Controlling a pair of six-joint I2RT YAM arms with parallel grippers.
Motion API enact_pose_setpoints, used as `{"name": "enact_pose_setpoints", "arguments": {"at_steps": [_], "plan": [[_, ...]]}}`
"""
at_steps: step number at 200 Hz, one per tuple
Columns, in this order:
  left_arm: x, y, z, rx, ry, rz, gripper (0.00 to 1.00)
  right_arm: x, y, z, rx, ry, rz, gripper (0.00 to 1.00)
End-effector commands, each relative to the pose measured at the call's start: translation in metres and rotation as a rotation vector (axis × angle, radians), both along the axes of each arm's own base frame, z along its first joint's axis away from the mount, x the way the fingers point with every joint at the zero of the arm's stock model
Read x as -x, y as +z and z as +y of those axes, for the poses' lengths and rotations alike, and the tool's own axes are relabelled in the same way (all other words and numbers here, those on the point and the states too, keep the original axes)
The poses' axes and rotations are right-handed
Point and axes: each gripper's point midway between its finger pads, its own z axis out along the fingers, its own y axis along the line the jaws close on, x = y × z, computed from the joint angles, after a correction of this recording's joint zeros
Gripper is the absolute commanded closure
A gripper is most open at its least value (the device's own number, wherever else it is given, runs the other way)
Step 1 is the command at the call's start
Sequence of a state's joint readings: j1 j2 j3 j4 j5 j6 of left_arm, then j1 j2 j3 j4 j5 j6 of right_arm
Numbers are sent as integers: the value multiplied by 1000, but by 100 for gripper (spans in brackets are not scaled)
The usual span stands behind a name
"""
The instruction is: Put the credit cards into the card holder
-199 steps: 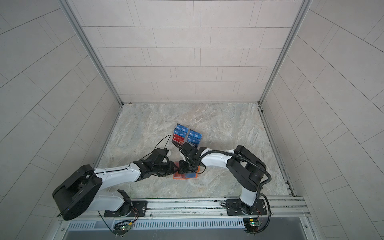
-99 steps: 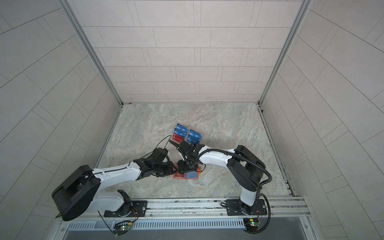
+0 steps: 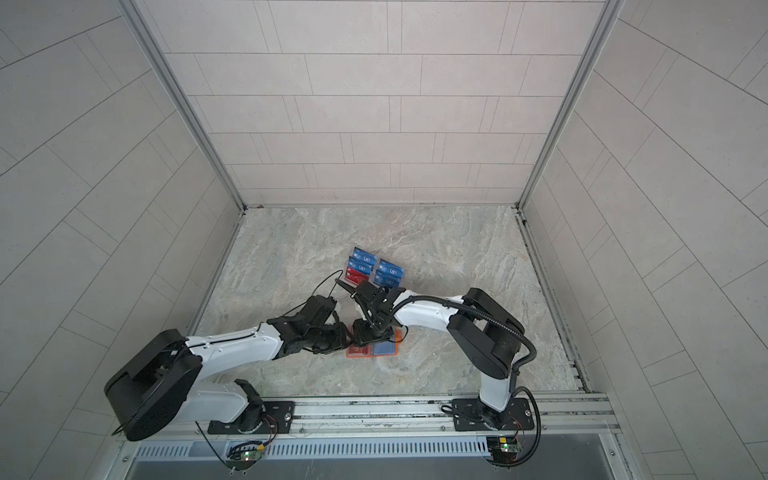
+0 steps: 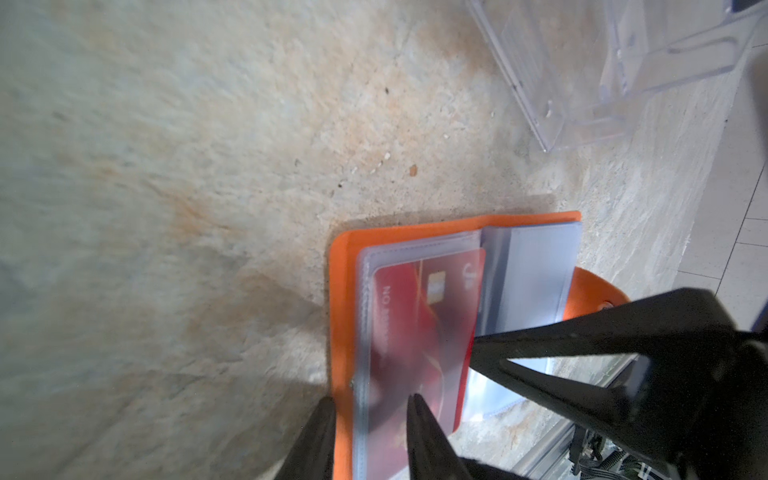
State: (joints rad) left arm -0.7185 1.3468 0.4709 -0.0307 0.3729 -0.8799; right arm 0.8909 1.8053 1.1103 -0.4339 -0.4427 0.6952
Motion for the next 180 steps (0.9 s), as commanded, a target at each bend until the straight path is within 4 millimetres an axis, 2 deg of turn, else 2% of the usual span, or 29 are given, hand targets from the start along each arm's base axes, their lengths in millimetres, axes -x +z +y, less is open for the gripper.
{"name": "enact_pose_setpoints", "arguments": {"at_steps": [1, 62, 89, 114, 143, 160, 180], "plan": [[8, -7, 4, -18, -6, 30, 66, -1, 2, 9, -14, 24, -3, 51], [7, -7, 0, 4, -7, 37, 66, 6, 5, 19, -45, 46, -8, 51], [8, -8, 6, -26, 3, 37, 66, -4, 11, 2, -5, -4, -69, 51], [7, -7, 12, -46, 23, 46, 64, -12, 26, -15, -26, -58, -118, 49], [6, -3, 18, -101, 8, 59, 62, -12, 24, -33, 2, -50, -98, 50], [4, 7, 30, -156, 43, 39, 59, -13, 24, -41, 11, -38, -96, 51], [-2, 33, 35, -157, 72, -30, 50, -15, 23, -48, 2, -46, -91, 58]]}}
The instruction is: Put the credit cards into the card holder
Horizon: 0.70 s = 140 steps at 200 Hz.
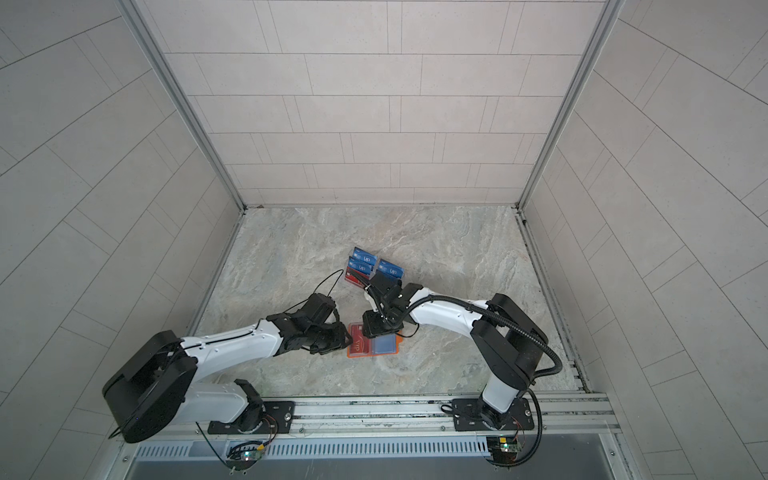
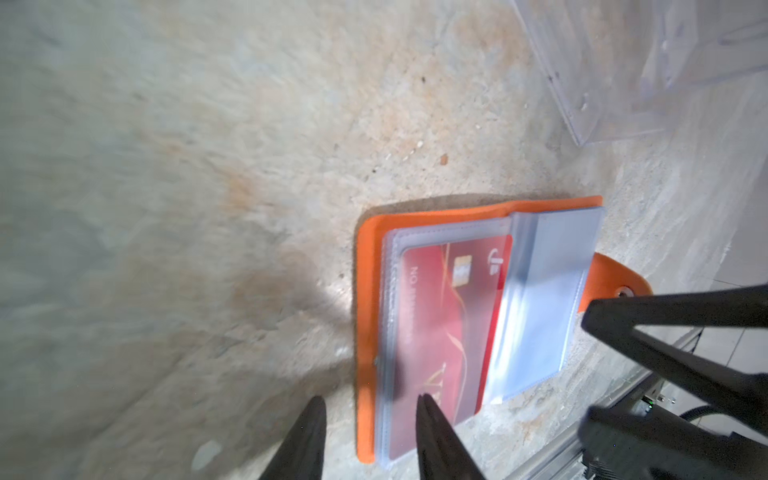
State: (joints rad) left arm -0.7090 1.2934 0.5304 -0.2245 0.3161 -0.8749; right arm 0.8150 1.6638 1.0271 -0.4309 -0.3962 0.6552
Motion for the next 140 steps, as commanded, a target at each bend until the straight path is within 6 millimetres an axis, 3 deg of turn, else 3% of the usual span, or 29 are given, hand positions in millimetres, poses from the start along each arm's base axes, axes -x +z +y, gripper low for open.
{"name": "enact_pose_setpoints", "arguments": {"at_steps": [1, 31, 82, 118, 140], "plan": [[-4, 26, 18, -70, 34, -59, 50, 5, 1, -15, 19, 10, 1, 58], [-7, 45, 9, -55, -1, -82, 48, 3, -2, -31, 20, -19, -12, 68], [-13, 61, -59, 156, -47, -129, 51, 2, -8, -44, 31, -21, -19, 70], [-16, 59, -94, 226, -97, -119, 54, 9, -18, -51, 51, -27, 1, 73], [-15, 51, -101, 240, -105, -107, 54, 10, -24, -53, 67, -37, 12, 74]]}}
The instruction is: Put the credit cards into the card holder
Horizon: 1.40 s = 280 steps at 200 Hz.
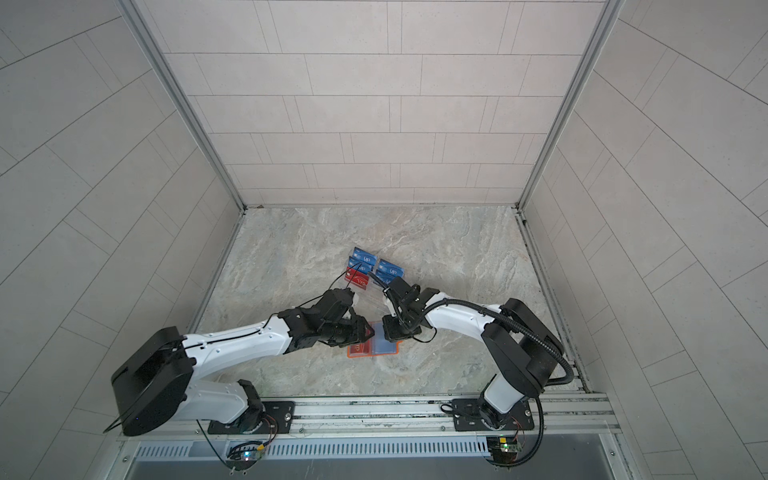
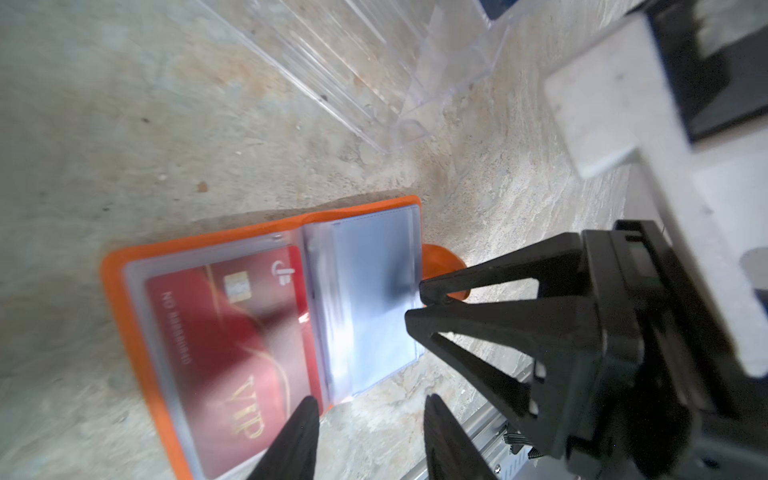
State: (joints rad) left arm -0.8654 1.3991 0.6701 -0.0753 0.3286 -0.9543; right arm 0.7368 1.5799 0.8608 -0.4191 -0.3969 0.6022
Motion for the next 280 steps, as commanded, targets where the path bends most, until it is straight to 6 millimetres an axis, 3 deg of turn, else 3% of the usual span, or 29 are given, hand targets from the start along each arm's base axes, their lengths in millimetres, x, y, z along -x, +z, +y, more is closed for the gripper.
{"name": "enact_pose_setpoints", "arguments": {"at_steps": [1, 71, 195, 280], "plan": [[-8, 12, -22, 88, -9, -24, 54, -2, -1, -4, 16, -6, -15, 74], [-7, -22, -29, 105, 0, 29, 56, -1, -11, -9, 41, -28, -11, 75], [-12, -43, -12, 55, 21, 54, 54, 0, -22, -13, 78, -26, 16, 74], [-6, -45, -22, 133, 13, 97, 53, -1, -22, -13, 77, -34, 16, 74]]}}
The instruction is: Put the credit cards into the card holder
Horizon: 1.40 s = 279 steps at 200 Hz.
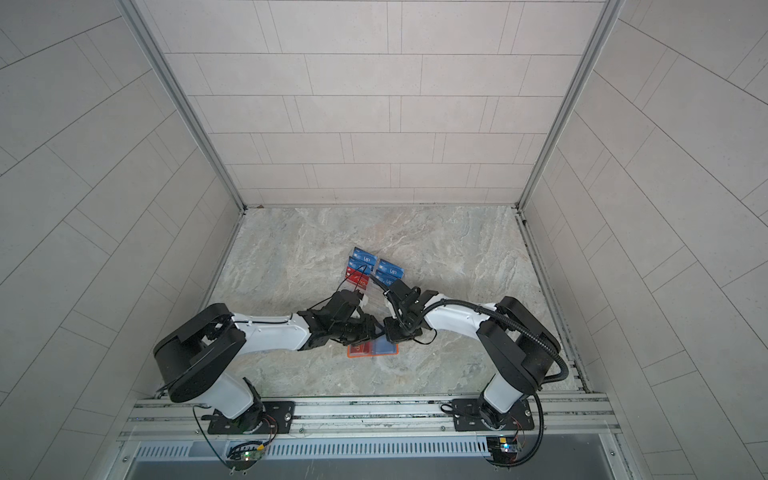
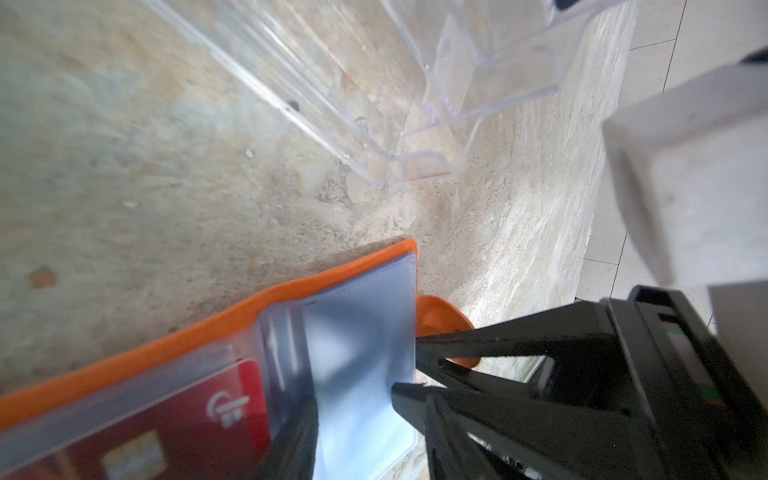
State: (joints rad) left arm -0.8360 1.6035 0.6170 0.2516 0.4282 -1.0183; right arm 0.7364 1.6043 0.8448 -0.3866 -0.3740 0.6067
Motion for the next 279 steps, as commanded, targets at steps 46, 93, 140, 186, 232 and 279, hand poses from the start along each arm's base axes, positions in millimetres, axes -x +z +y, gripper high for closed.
{"name": "enact_pose_setpoints", "arguments": {"at_steps": [46, 93, 140, 186, 232, 279], "plan": [[10, -6, 3, 81, 21, 56, 52, 1, -11, -9, 52, -26, 23, 74], [11, 5, -2, 147, 40, 43, 52, 0, -11, -7, 45, -26, 21, 74], [17, 3, -2, 191, 60, 70, 52, 0, -11, -7, 43, -35, 20, 74], [11, 10, -11, 246, 61, 57, 52, -1, -10, -6, 41, -34, 20, 75], [9, 8, -12, 226, 58, 51, 55, -3, -2, -10, 40, -49, -11, 74], [7, 3, -7, 217, 94, 52, 59, -4, 8, -12, 19, -72, -33, 74]]}}
